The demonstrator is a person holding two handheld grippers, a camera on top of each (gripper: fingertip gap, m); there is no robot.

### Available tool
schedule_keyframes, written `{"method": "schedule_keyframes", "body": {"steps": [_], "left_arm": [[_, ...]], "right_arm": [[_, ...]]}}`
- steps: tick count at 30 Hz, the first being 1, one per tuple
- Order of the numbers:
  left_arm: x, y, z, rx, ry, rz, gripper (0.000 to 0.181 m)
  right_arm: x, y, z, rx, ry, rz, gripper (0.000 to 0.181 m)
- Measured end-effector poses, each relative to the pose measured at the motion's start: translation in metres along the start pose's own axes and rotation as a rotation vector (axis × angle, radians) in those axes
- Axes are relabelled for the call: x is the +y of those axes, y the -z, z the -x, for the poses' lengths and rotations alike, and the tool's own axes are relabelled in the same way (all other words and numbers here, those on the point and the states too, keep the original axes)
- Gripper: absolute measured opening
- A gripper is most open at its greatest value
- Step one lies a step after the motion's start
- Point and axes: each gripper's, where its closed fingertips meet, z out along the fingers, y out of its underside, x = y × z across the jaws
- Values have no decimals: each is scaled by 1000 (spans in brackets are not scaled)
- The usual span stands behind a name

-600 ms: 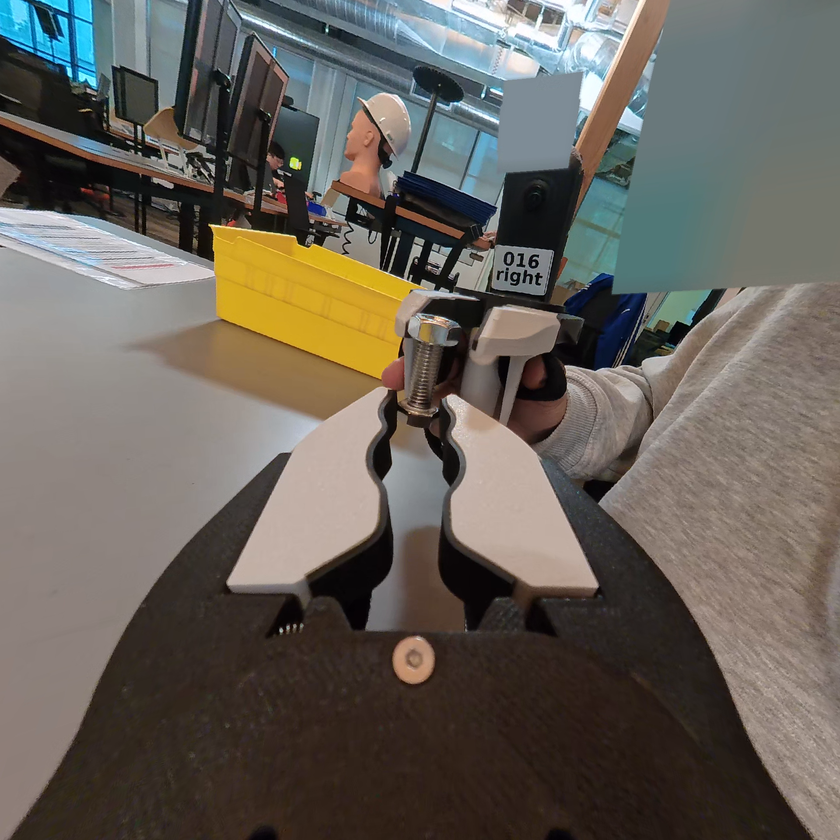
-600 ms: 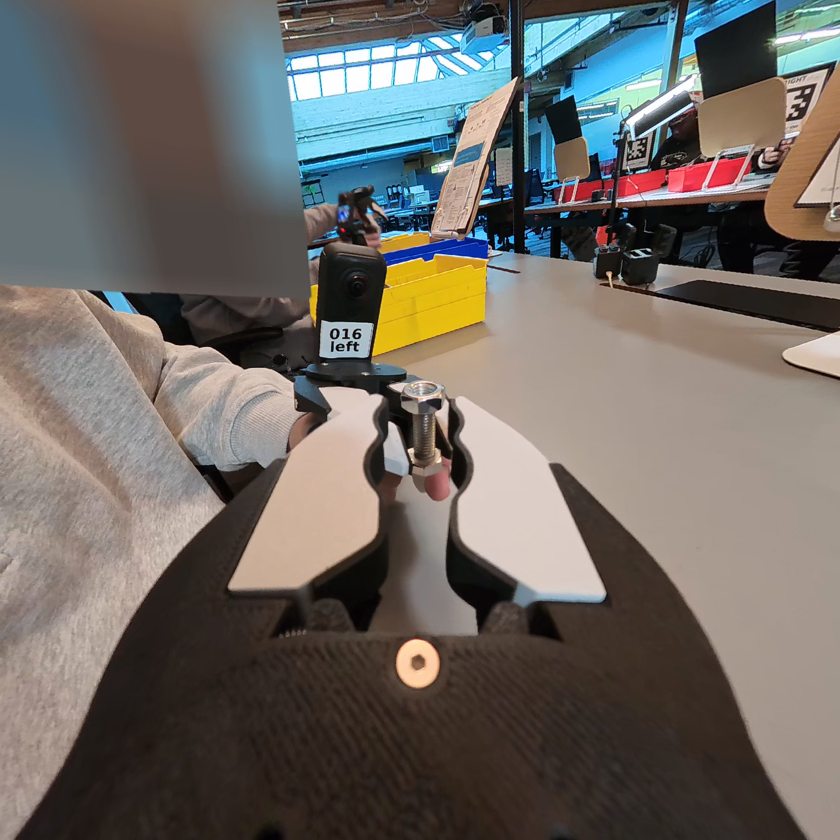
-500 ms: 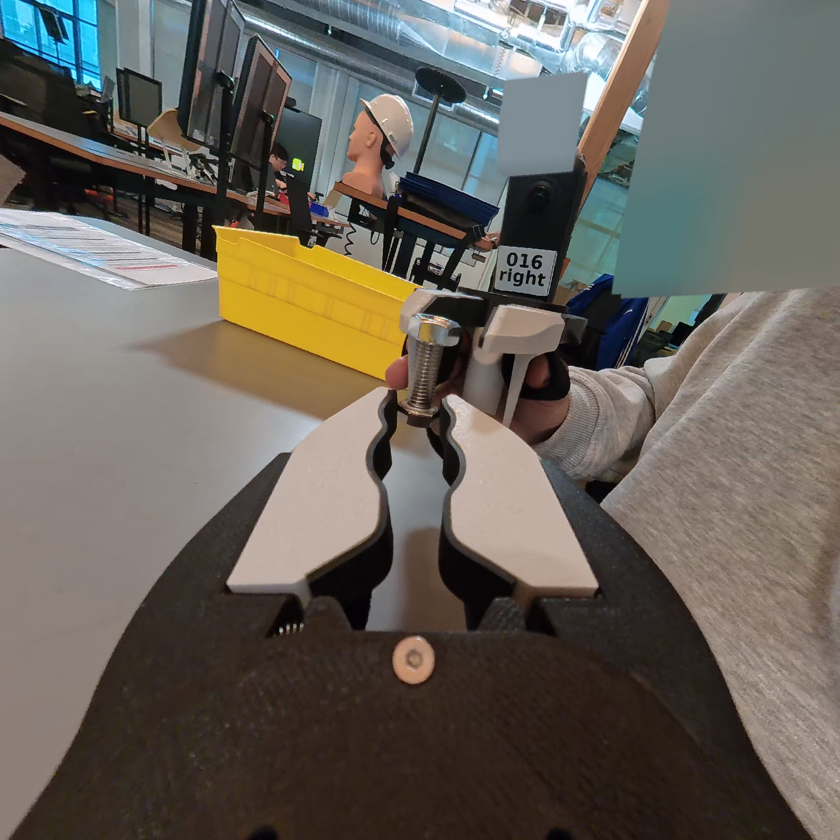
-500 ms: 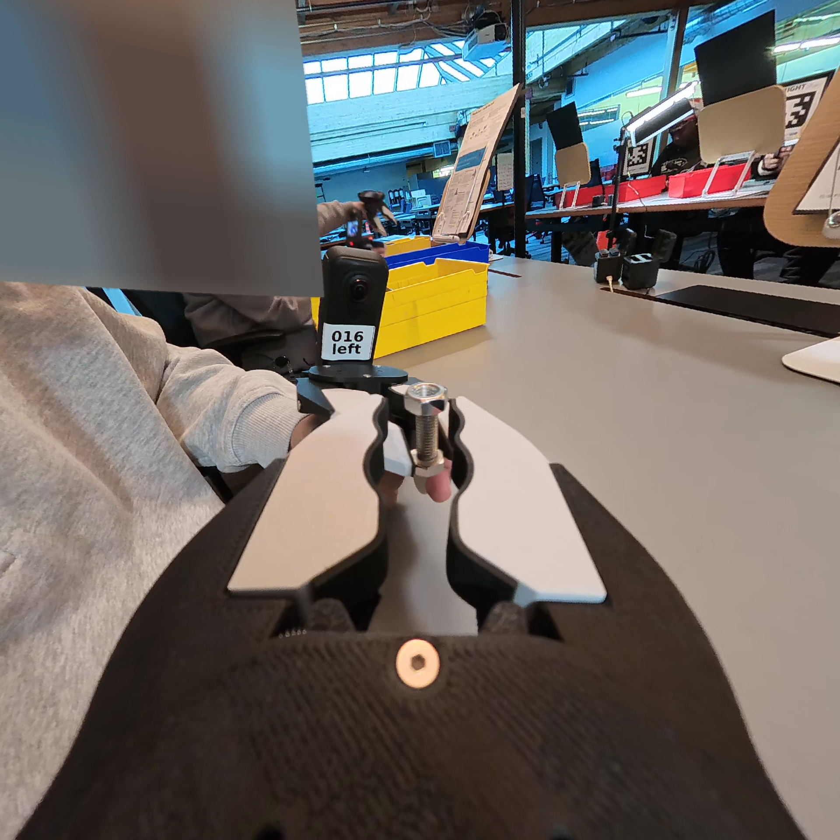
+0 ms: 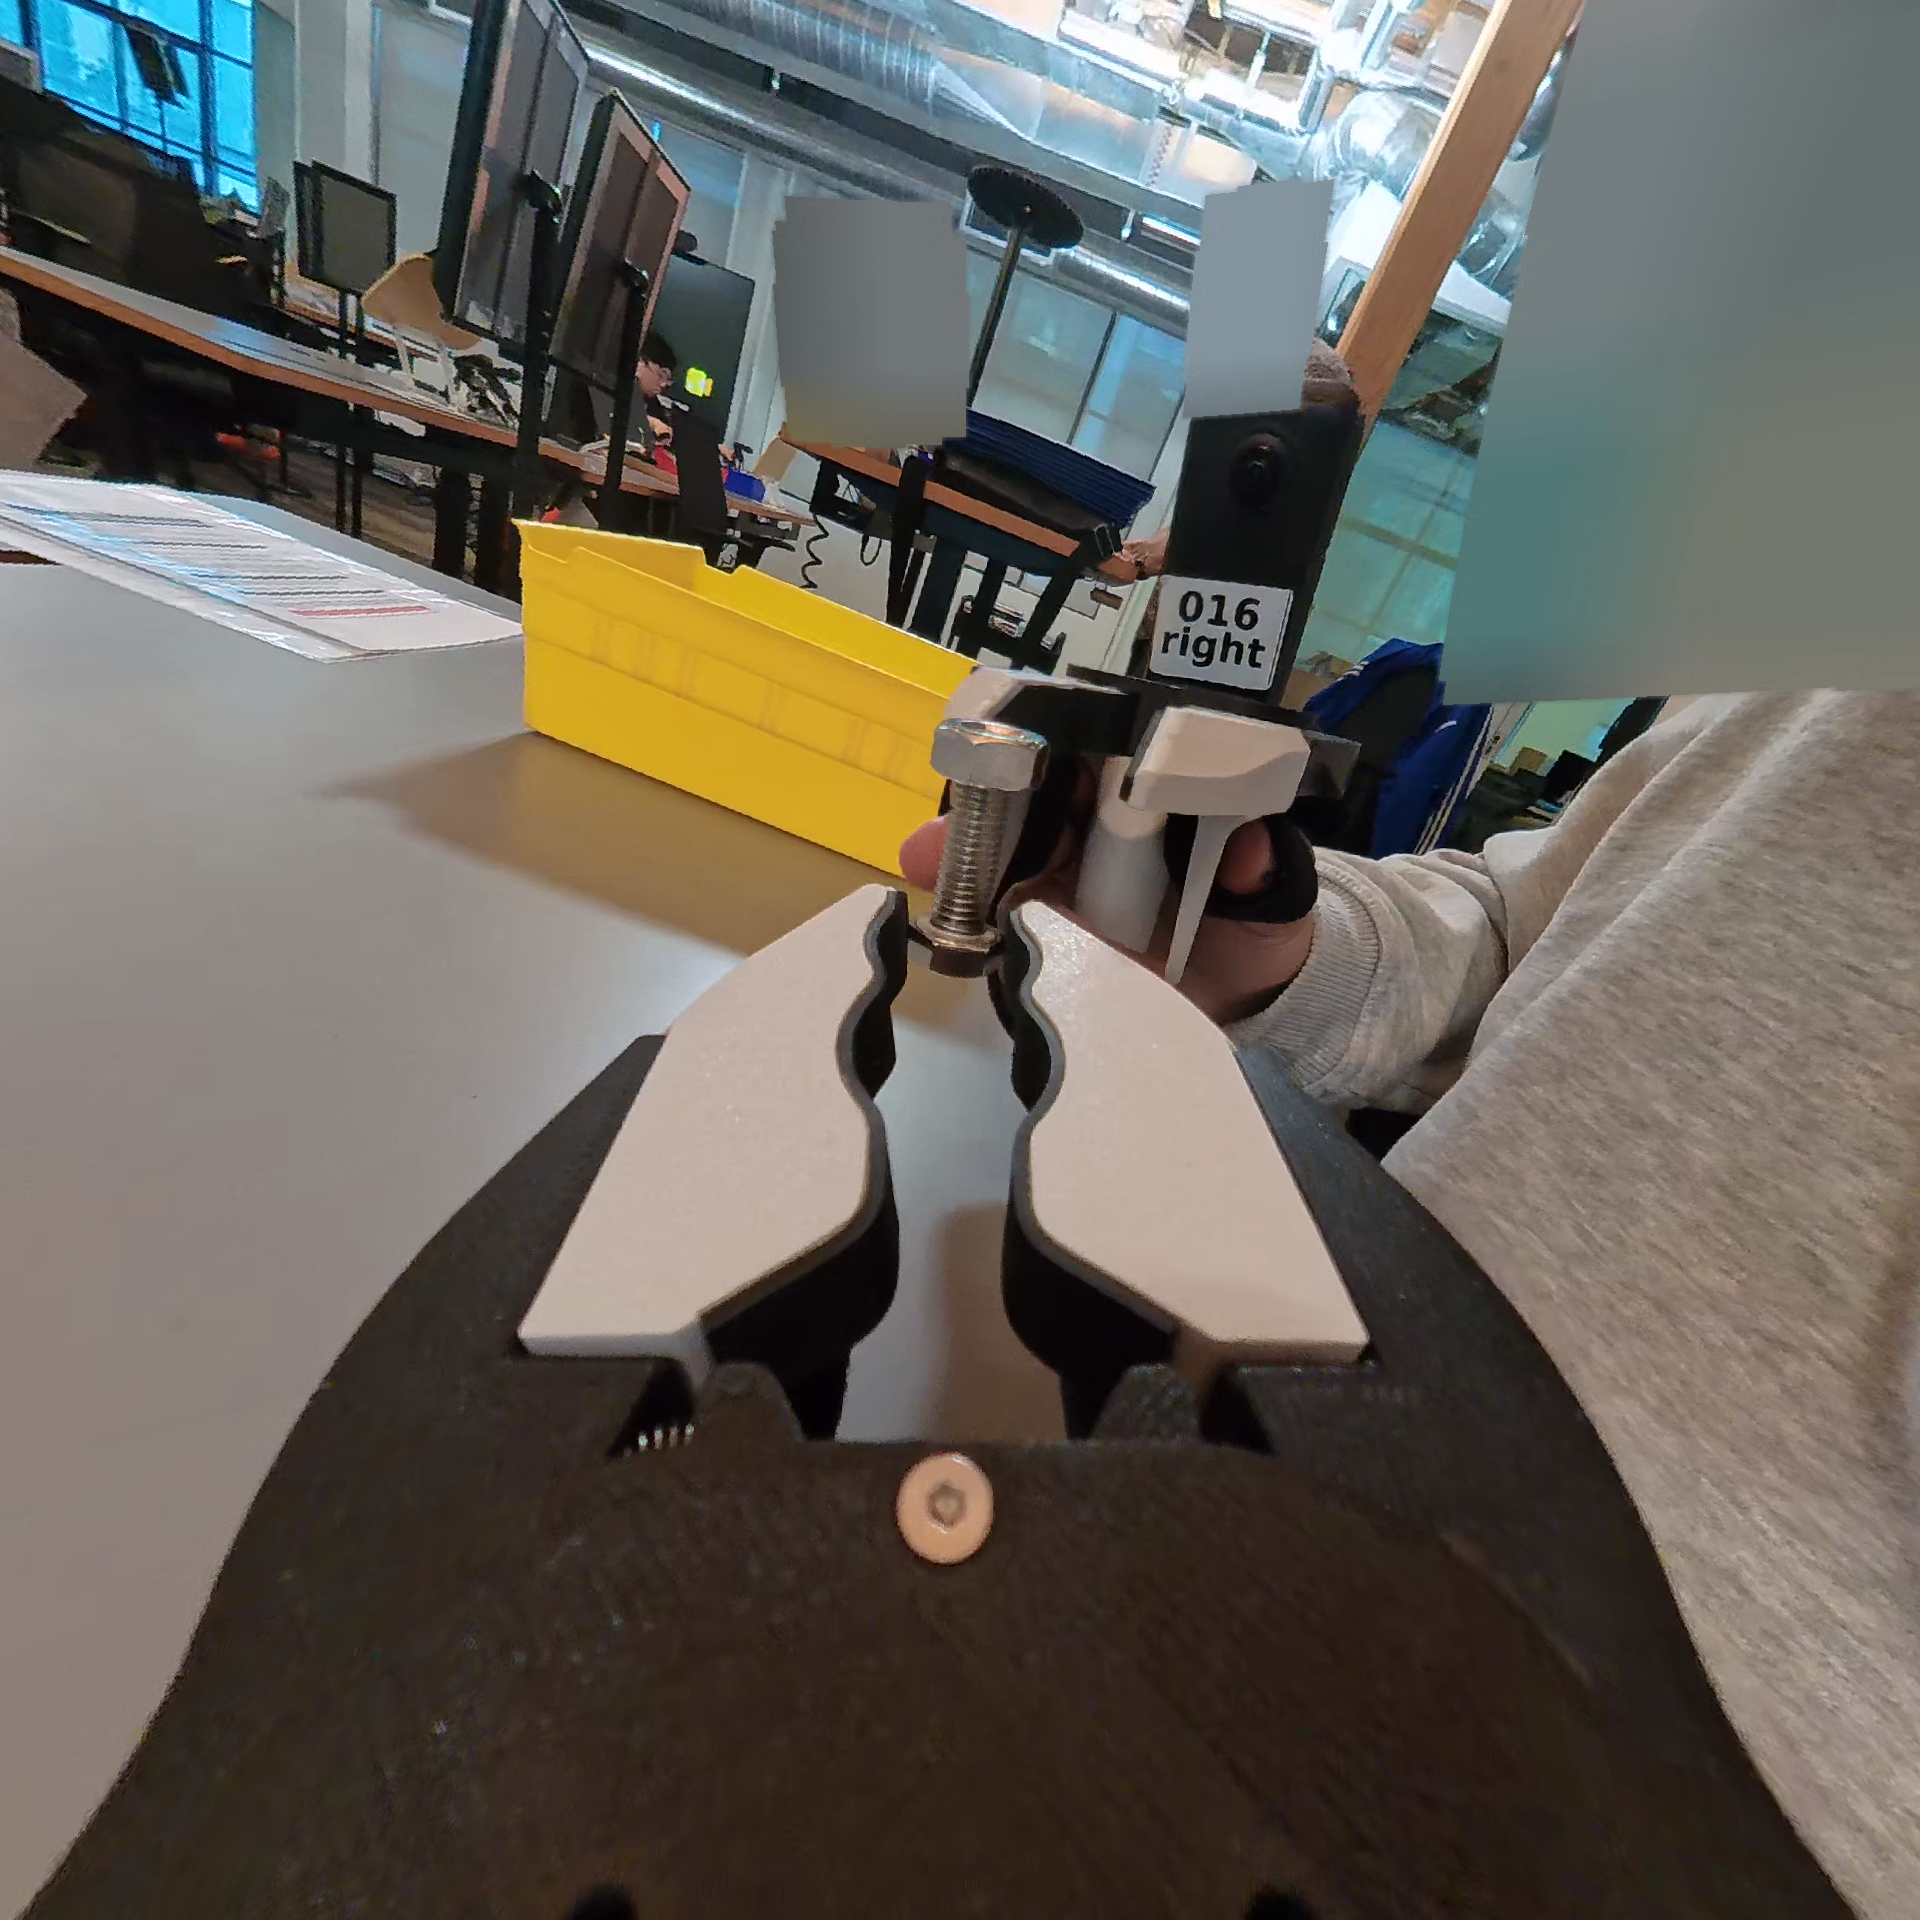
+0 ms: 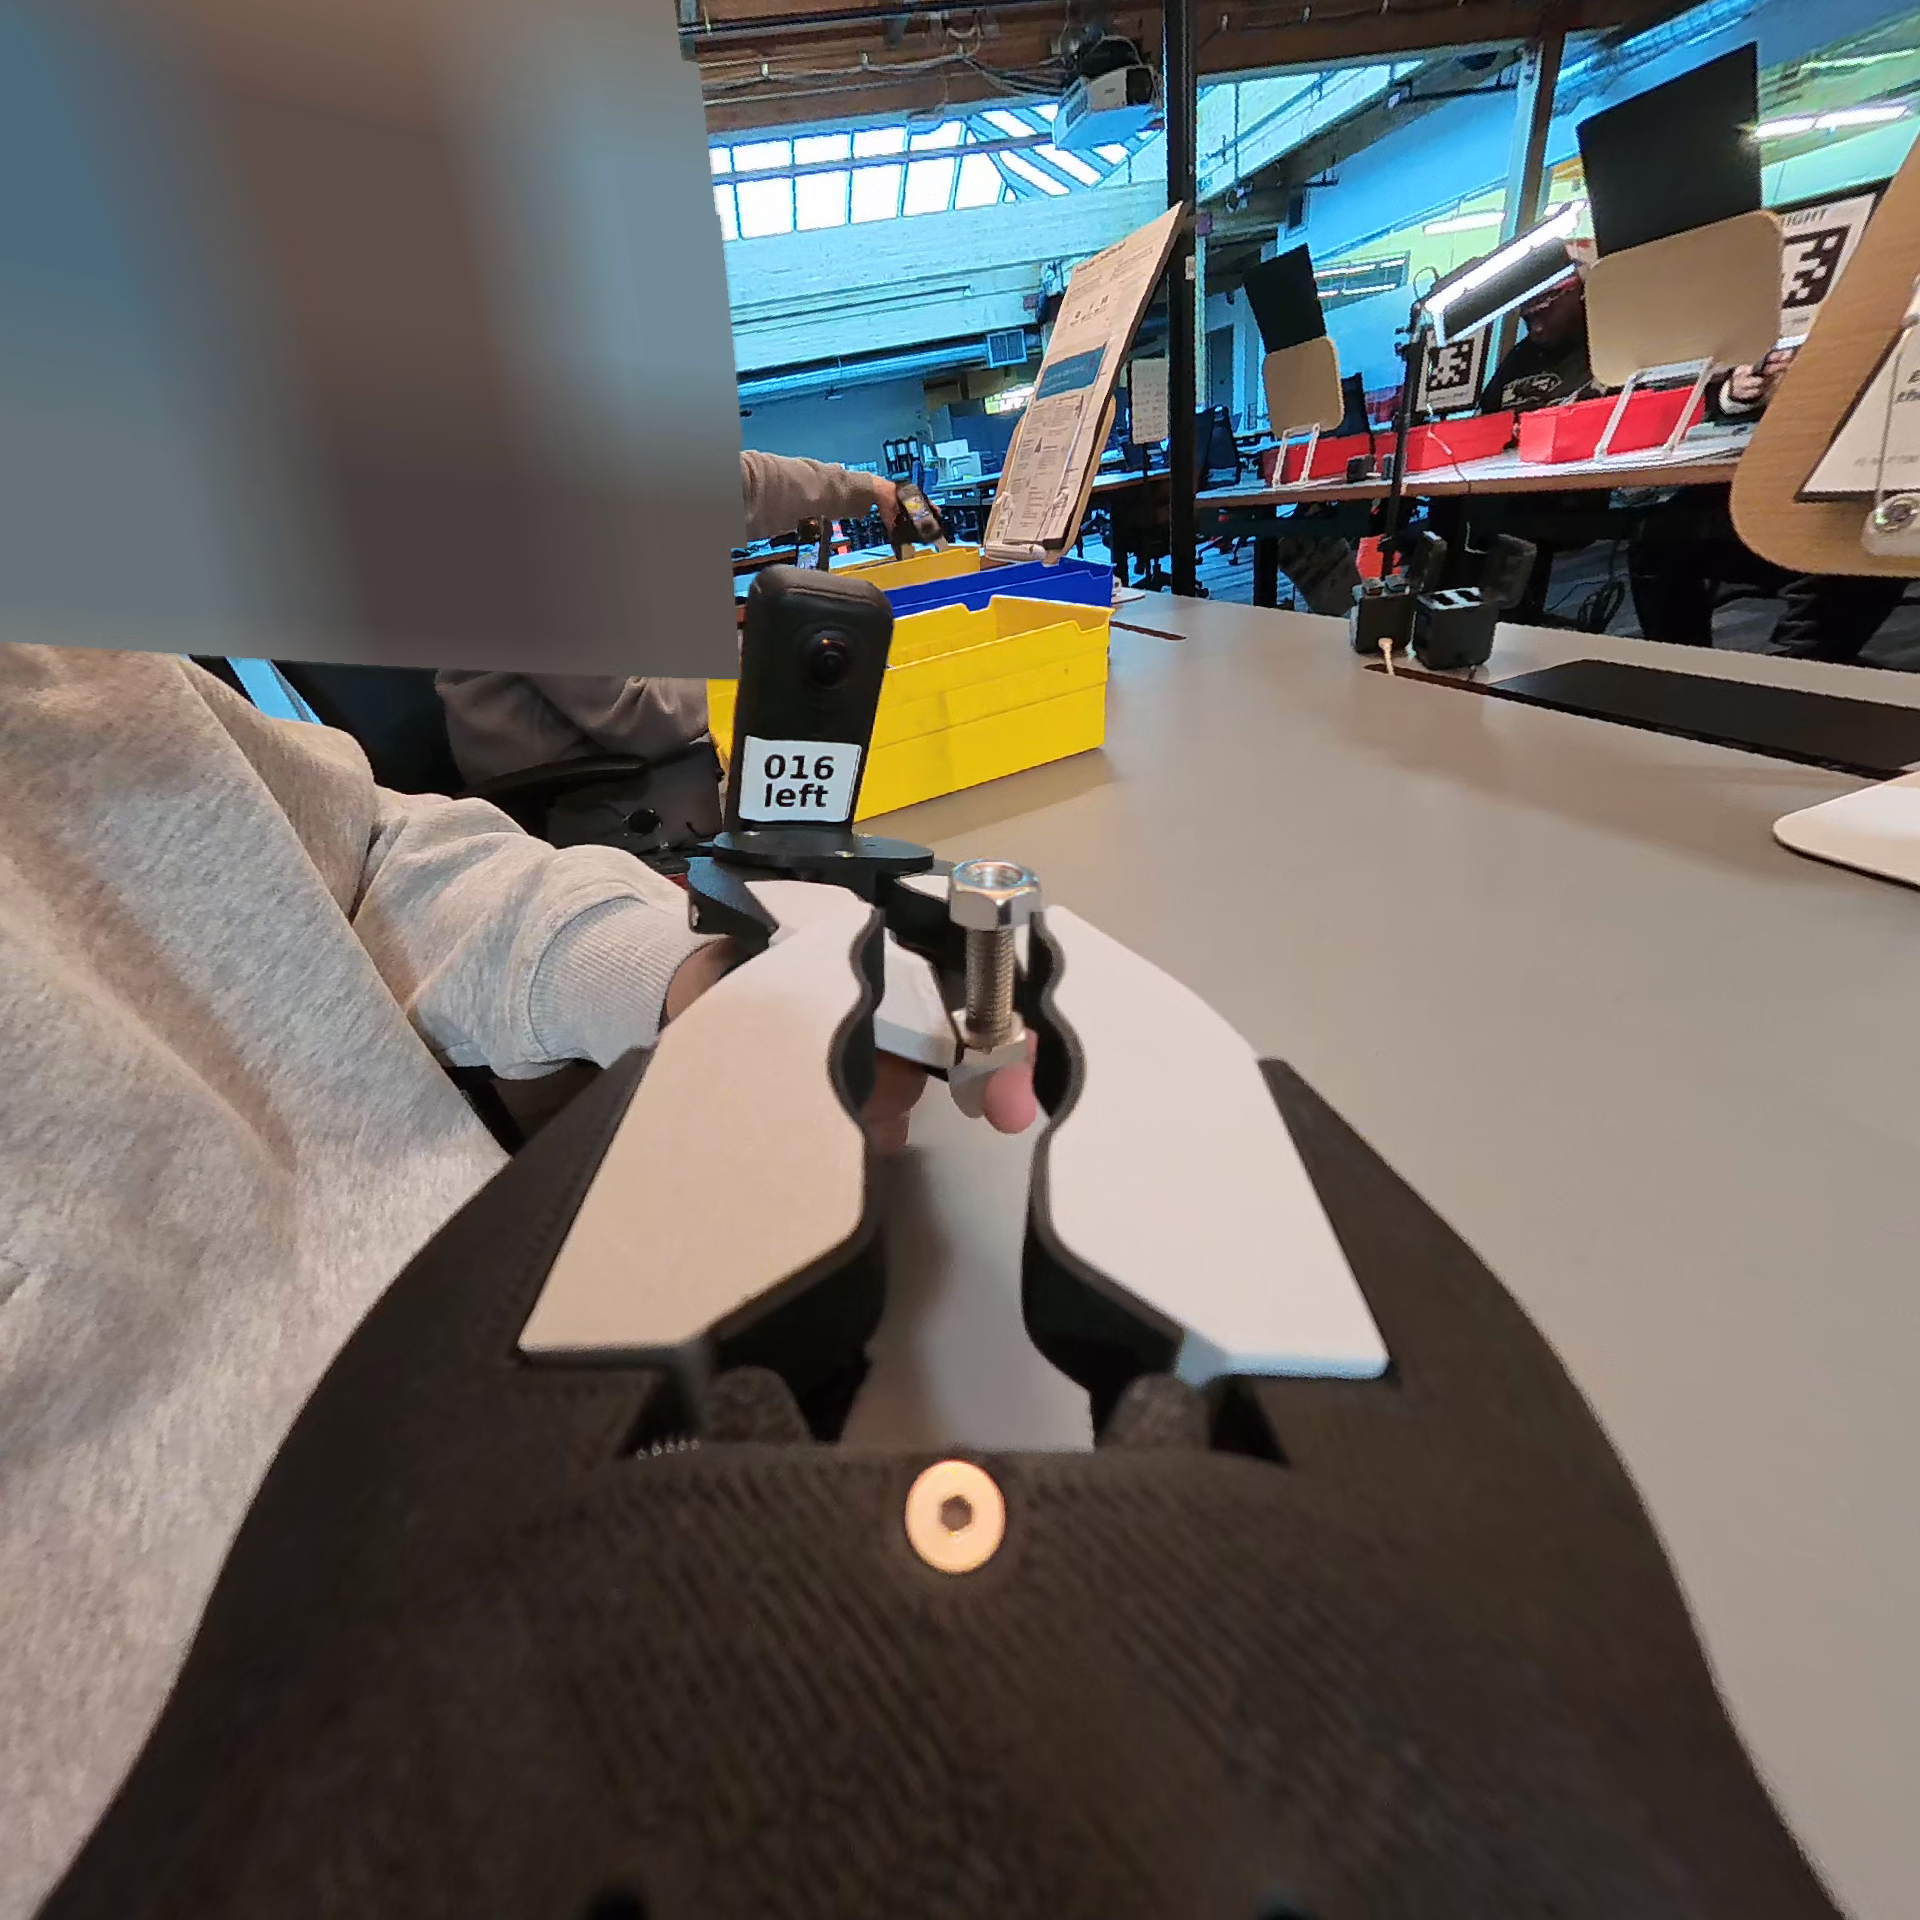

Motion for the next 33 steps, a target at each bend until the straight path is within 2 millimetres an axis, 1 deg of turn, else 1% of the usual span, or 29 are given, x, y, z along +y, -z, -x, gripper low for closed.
{"method": "schedule_keyframes", "body": {"steps": [5,10,16,20,27,33], "left_arm": [[0,0,0,-3,-5,0,18],[-2,2,3,-13,6,-9,18],[-2,1,3,-11,1,-11,18],[-3,2,2,-8,2,-14,18],[-2,0,-3,9,-12,-7,18],[0,-2,-7,21,-28,4,18]], "right_arm": [[0,-1,3,-12,8,-1,28],[-1,0,7,-31,18,-6,22],[3,0,1,-7,18,14,21],[12,-1,-5,21,26,61,12],[16,-4,-2,9,19,75,13],[16,-5,-1,5,15,71,13]]}}
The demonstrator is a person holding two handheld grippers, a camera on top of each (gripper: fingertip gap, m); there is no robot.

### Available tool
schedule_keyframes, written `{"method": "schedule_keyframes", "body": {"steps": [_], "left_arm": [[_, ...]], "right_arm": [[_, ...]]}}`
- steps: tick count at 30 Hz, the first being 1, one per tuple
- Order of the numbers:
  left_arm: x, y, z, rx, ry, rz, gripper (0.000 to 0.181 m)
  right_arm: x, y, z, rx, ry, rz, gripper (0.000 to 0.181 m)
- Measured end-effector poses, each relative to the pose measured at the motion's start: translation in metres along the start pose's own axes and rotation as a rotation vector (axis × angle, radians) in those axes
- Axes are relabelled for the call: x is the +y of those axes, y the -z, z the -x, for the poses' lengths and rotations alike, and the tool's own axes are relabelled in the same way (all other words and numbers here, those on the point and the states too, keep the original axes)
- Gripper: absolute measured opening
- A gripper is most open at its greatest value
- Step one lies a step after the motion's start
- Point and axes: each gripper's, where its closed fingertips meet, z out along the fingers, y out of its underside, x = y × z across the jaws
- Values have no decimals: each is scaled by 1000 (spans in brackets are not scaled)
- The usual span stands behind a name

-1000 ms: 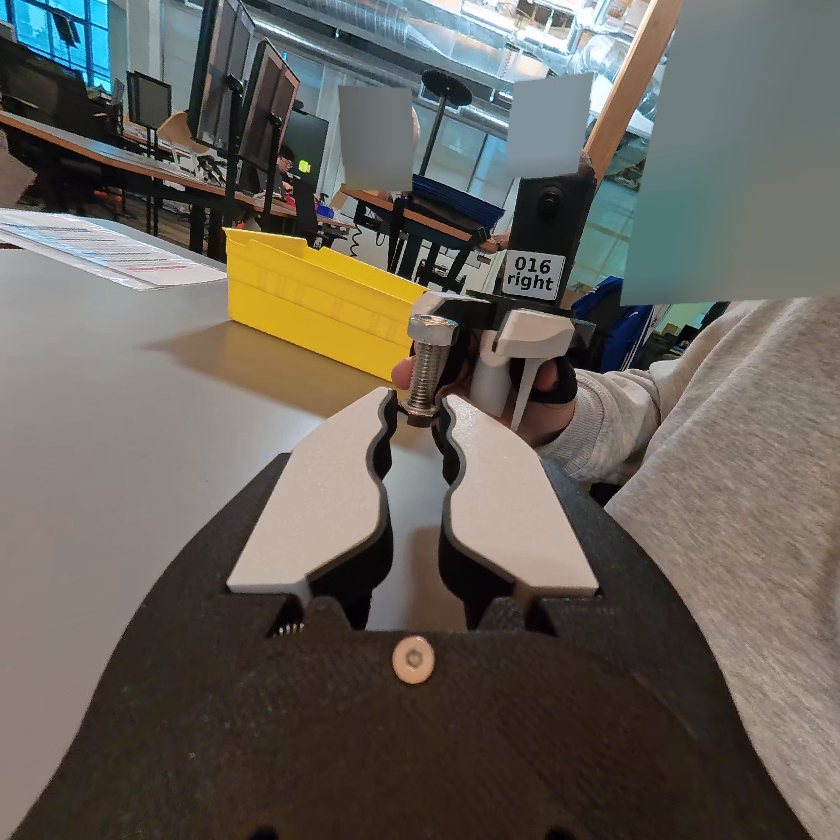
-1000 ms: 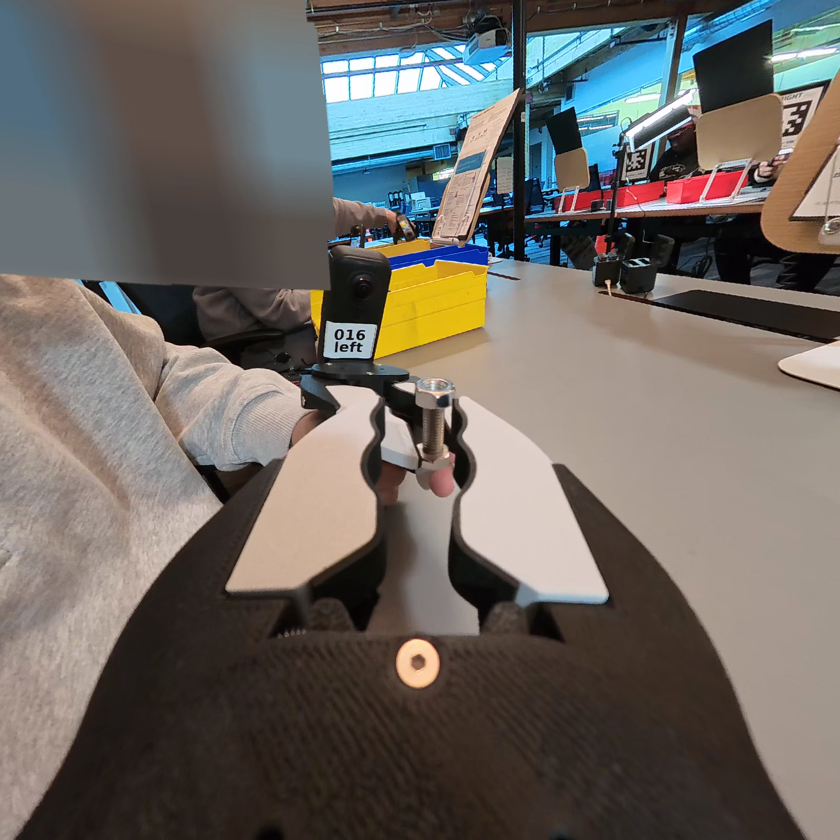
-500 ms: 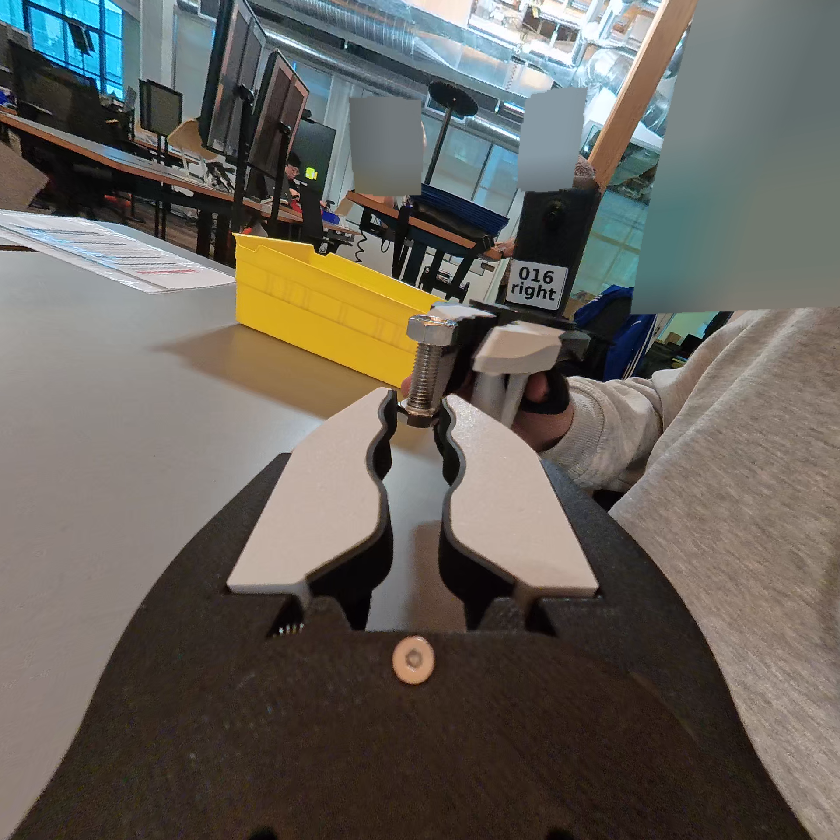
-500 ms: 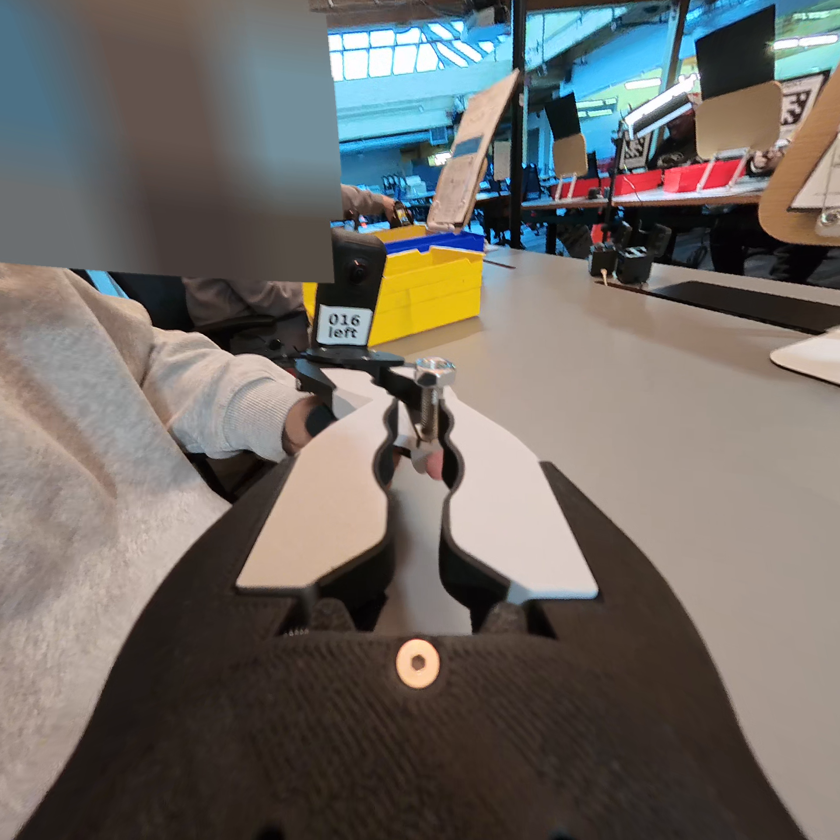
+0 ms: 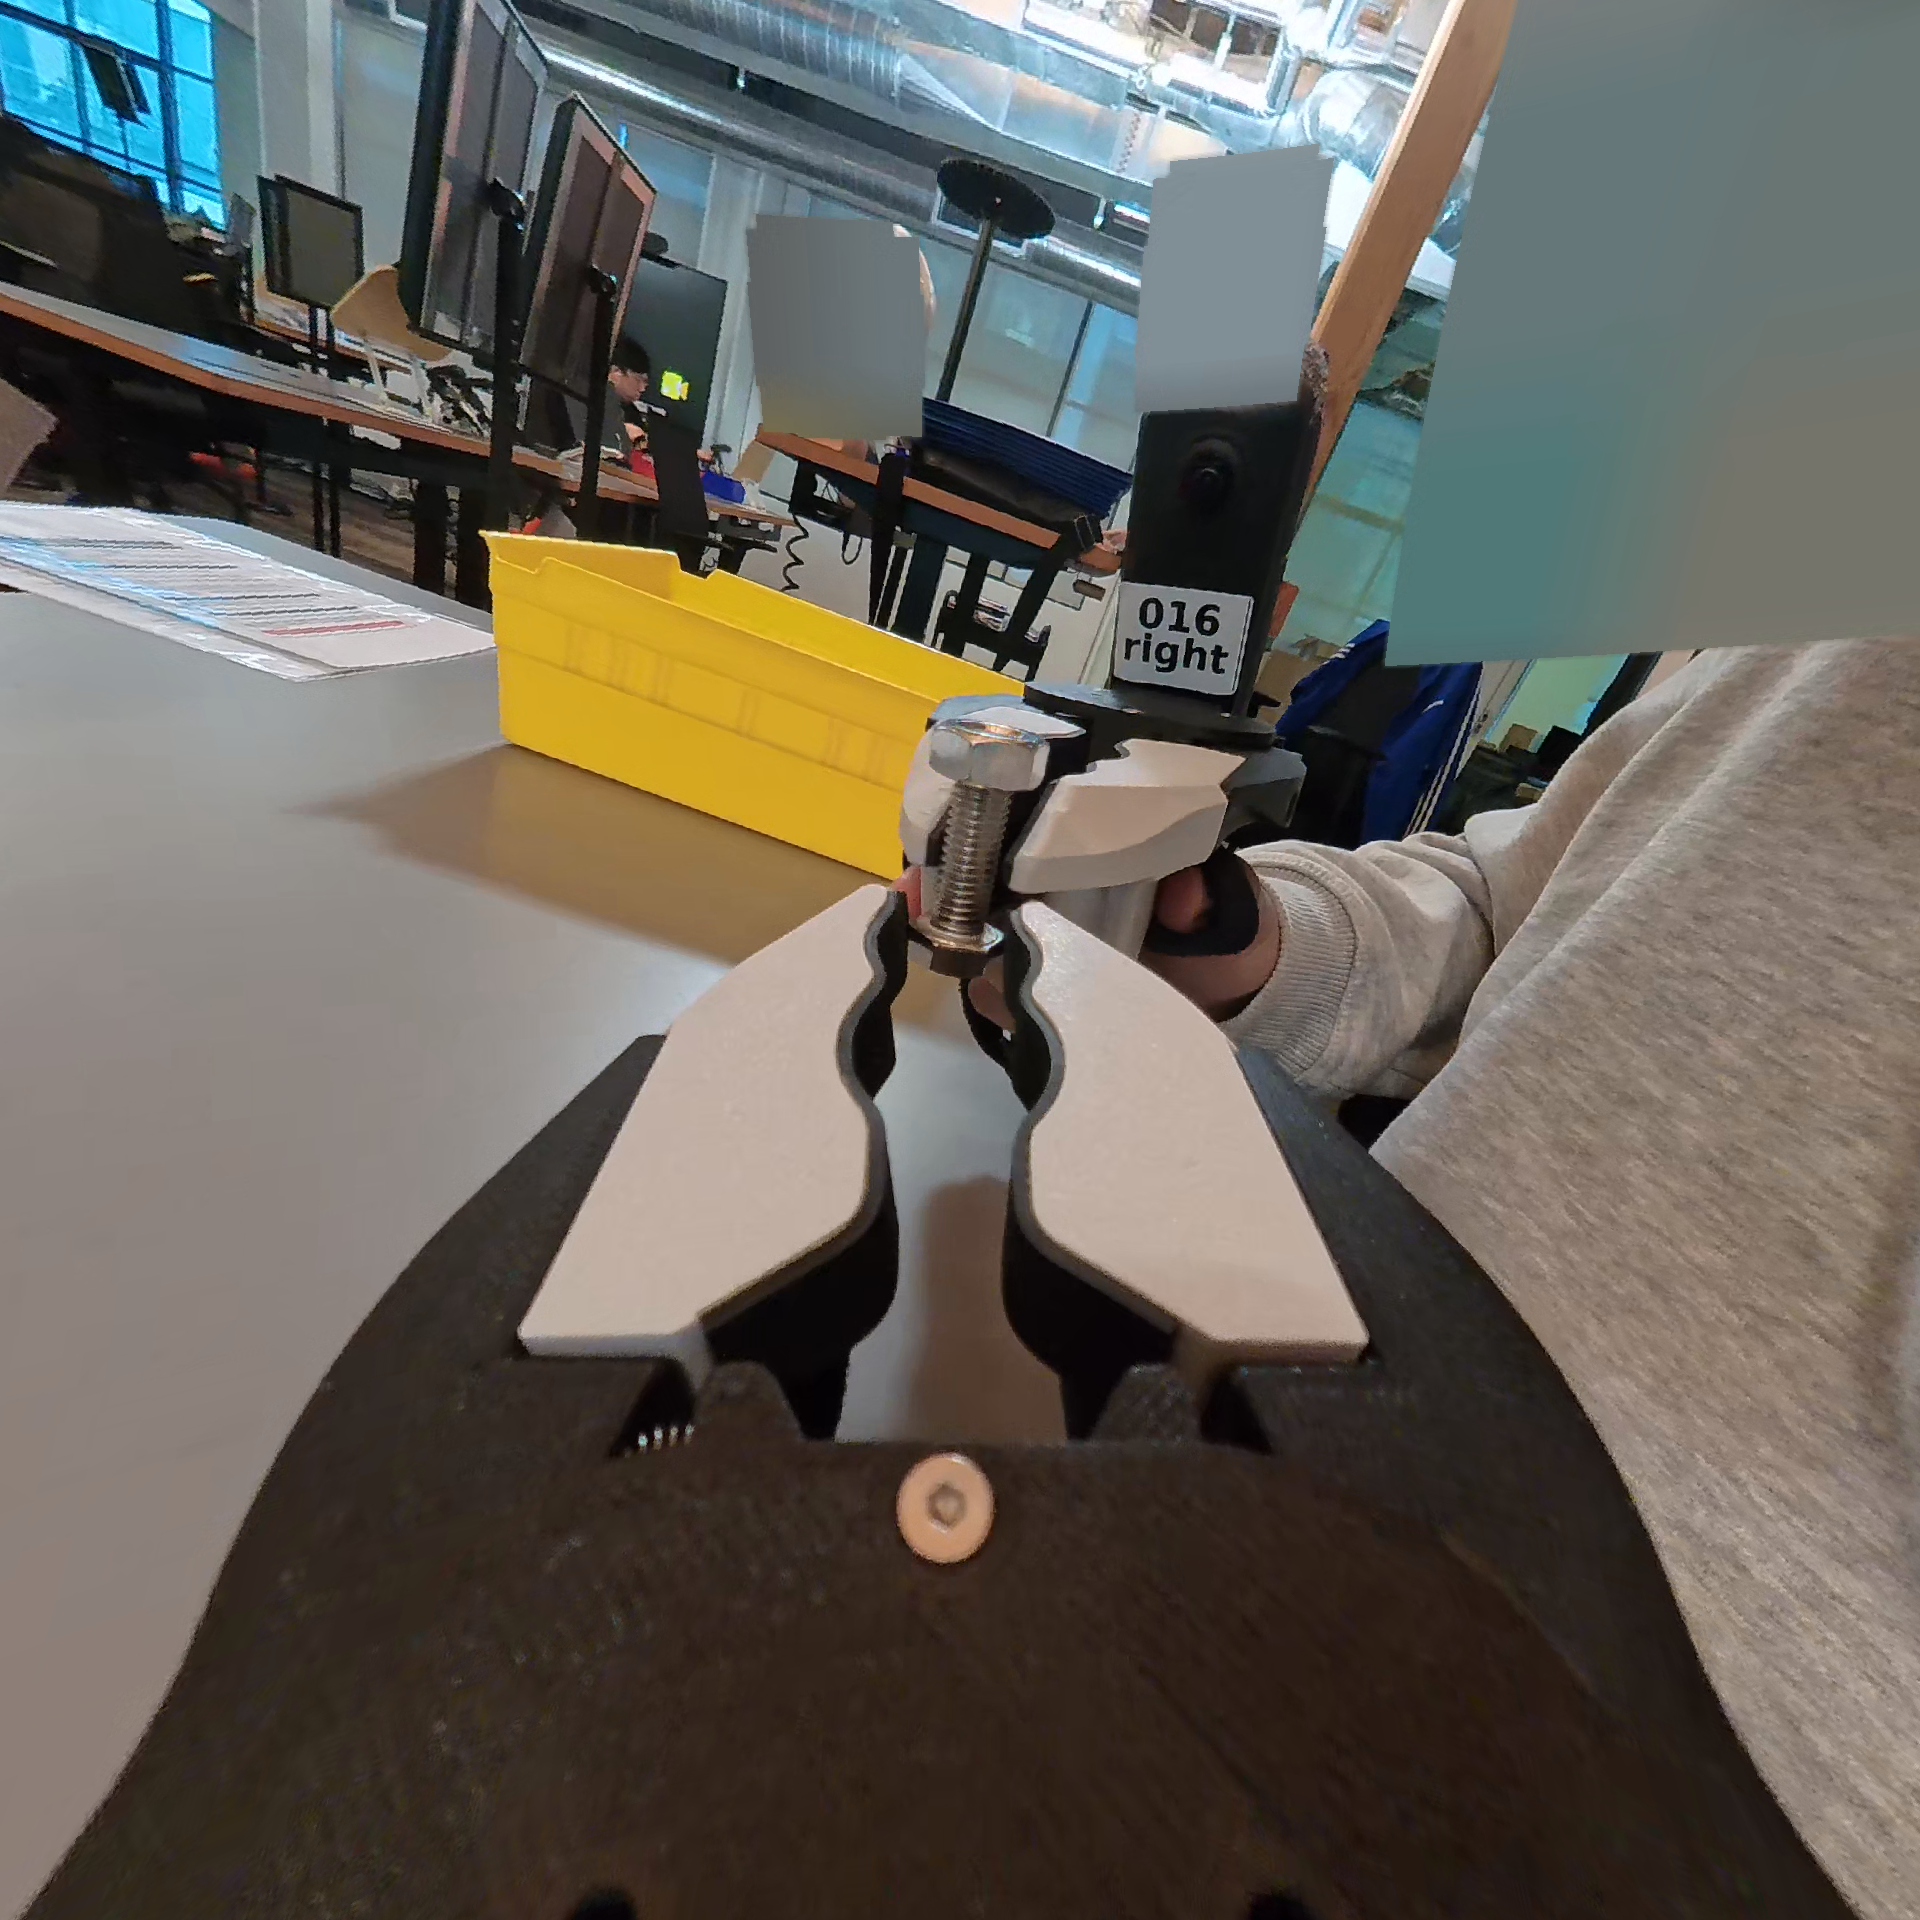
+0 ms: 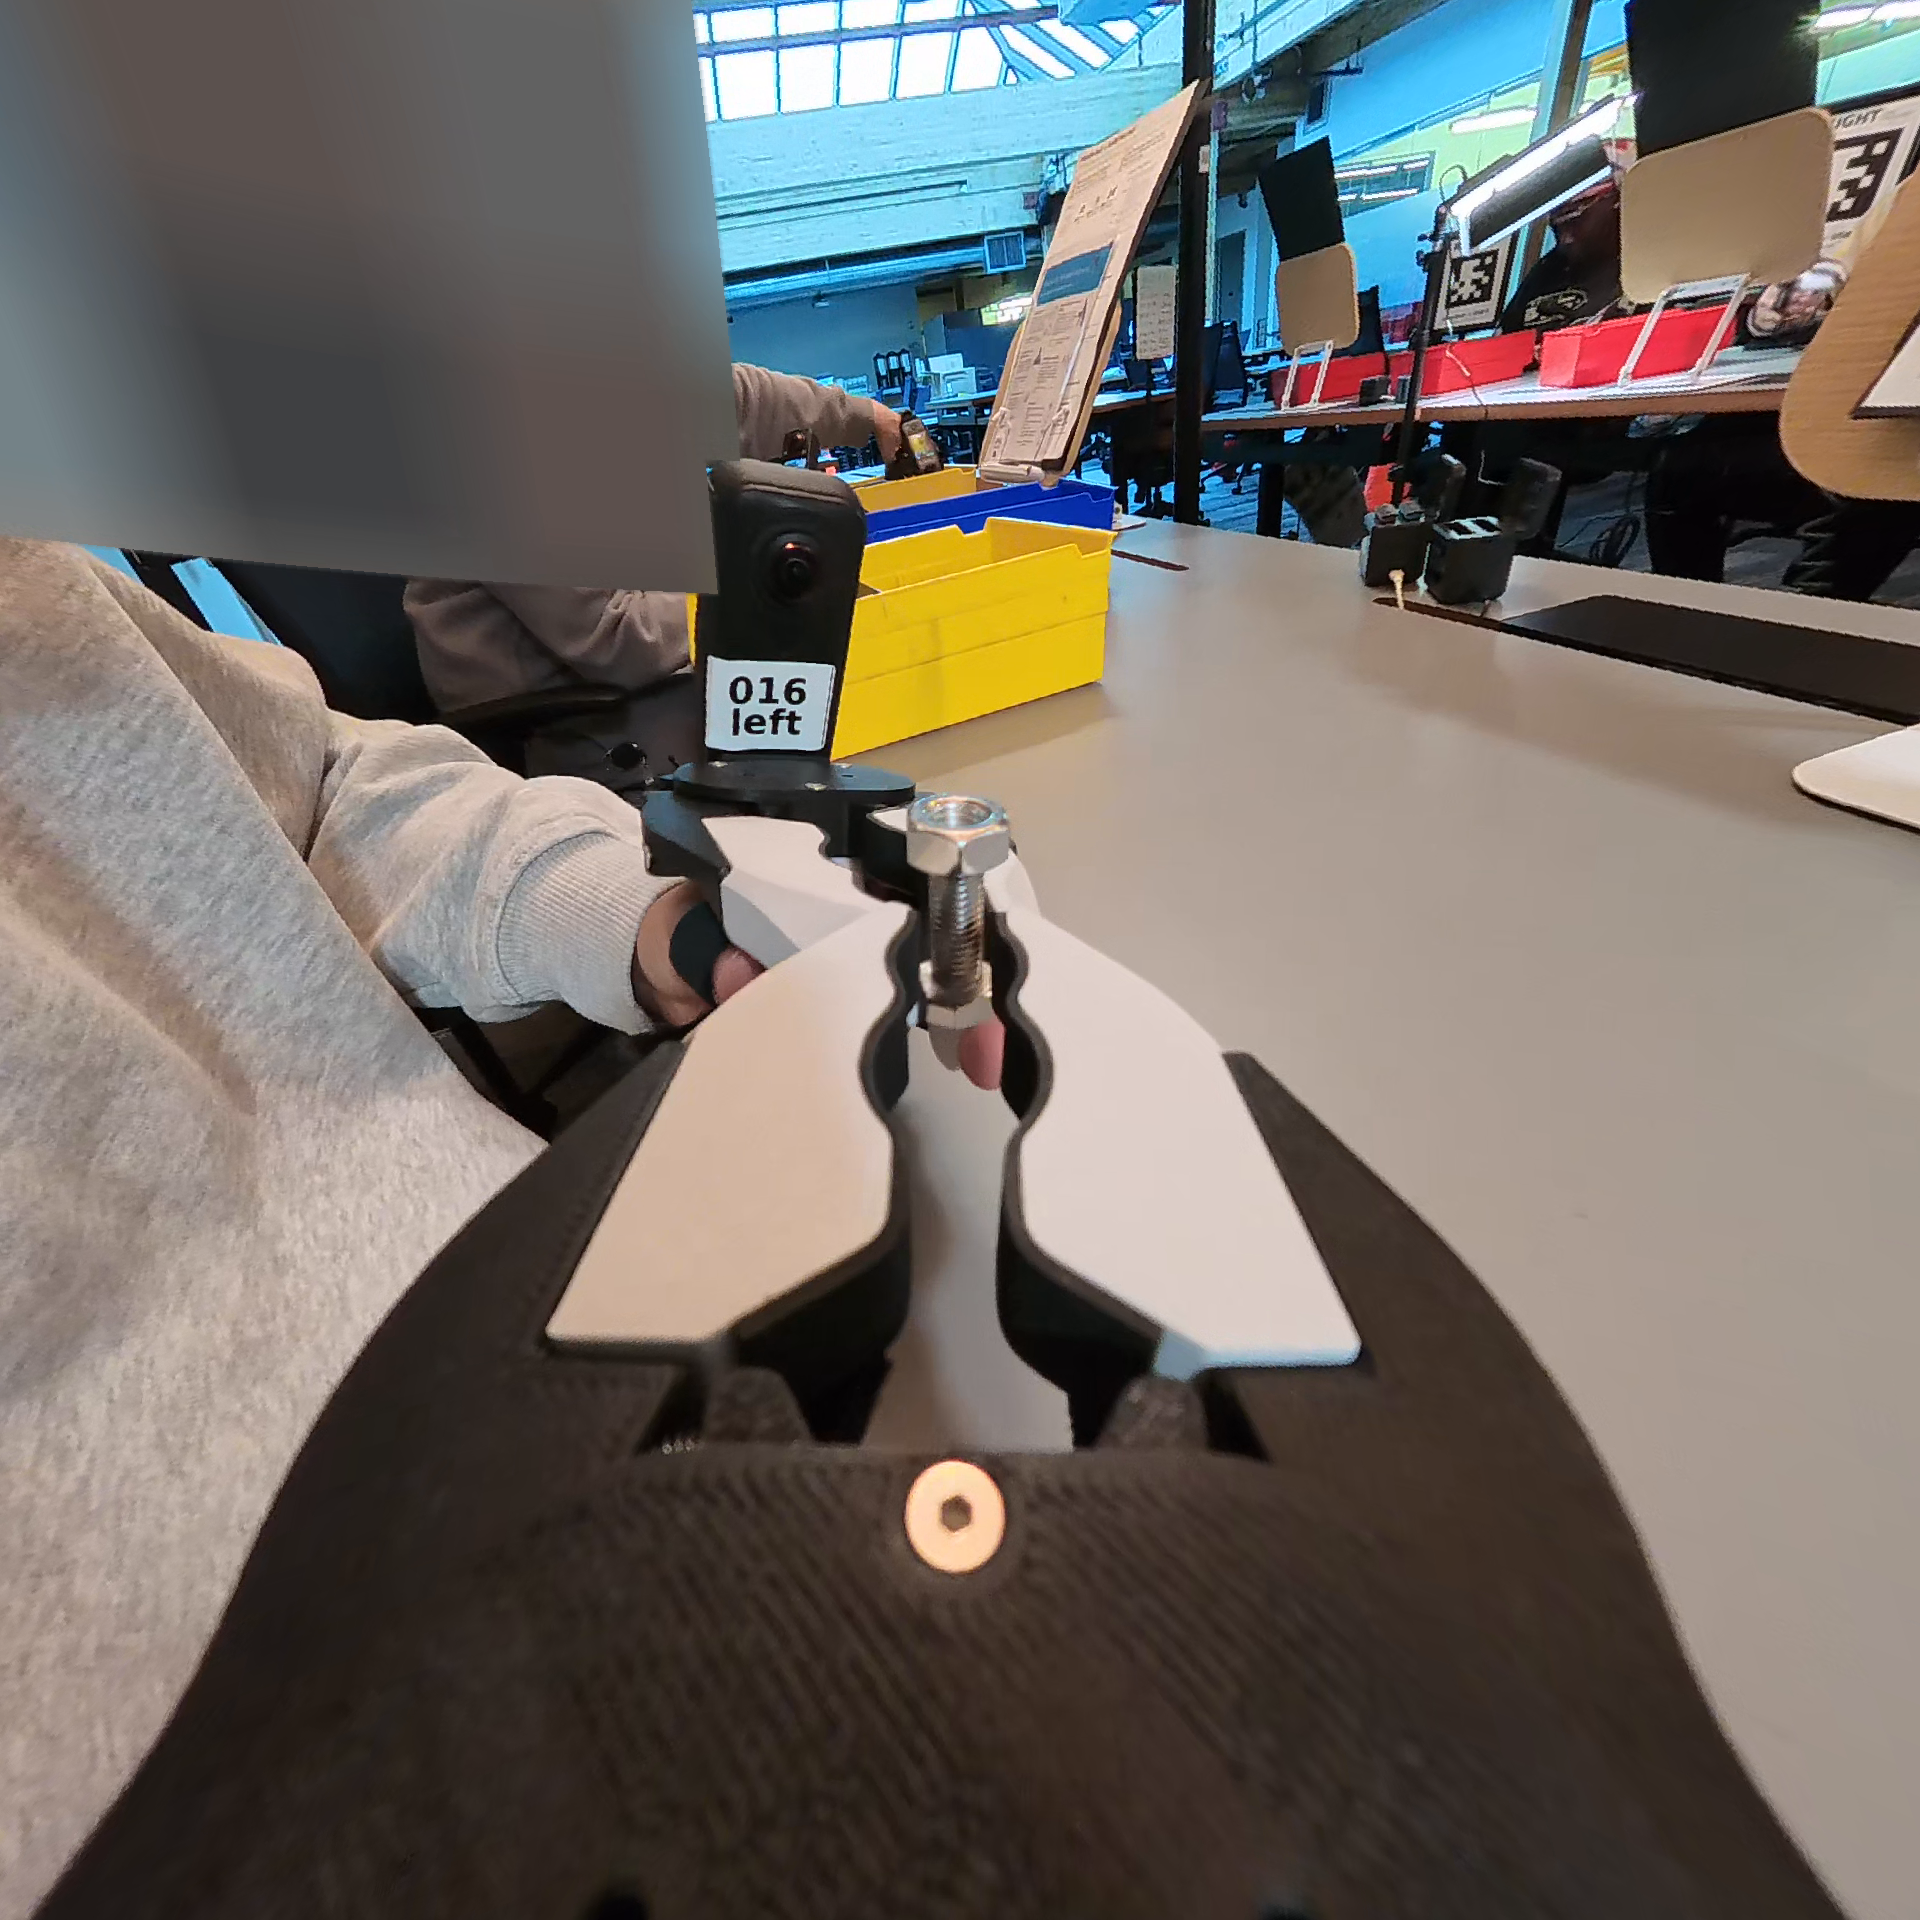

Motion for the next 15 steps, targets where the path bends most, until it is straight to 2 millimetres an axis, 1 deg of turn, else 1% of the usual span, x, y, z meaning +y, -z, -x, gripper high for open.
{"method": "schedule_keyframes", "body": {"steps": [15], "left_arm": [[1,-2,-4,17,-1,11,18]], "right_arm": [[0,-1,2,-6,15,5,10]]}}
